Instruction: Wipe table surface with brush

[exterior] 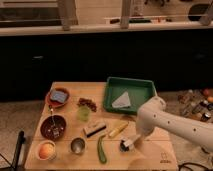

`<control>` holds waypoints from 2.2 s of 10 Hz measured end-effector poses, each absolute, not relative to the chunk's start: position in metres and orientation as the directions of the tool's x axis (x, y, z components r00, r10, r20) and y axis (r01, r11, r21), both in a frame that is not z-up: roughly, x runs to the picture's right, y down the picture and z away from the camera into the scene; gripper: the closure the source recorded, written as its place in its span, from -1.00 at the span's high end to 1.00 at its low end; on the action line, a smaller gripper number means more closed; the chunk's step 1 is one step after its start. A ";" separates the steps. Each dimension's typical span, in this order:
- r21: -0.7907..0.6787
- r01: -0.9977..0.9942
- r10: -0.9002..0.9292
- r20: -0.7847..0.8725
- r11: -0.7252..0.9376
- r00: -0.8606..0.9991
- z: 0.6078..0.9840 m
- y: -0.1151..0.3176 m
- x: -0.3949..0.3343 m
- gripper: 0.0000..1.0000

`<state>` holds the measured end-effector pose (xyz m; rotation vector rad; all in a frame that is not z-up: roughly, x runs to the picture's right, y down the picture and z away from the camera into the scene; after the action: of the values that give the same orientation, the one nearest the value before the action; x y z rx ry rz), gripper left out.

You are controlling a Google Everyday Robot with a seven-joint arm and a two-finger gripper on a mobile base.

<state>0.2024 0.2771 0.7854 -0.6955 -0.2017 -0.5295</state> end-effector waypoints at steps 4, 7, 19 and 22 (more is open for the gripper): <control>-0.579 0.561 -0.430 0.362 0.592 0.827 0.763 0.322 0.226 -1.00; -0.618 0.500 -0.398 0.308 0.606 0.864 0.760 0.326 0.267 -1.00; -0.591 0.550 -0.458 0.316 0.590 0.831 0.804 0.260 0.220 -1.00; -0.569 0.607 -0.492 0.364 0.554 0.791 0.785 0.288 0.208 -1.00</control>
<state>0.2085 0.2879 0.7848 -0.7368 -0.1696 -0.6530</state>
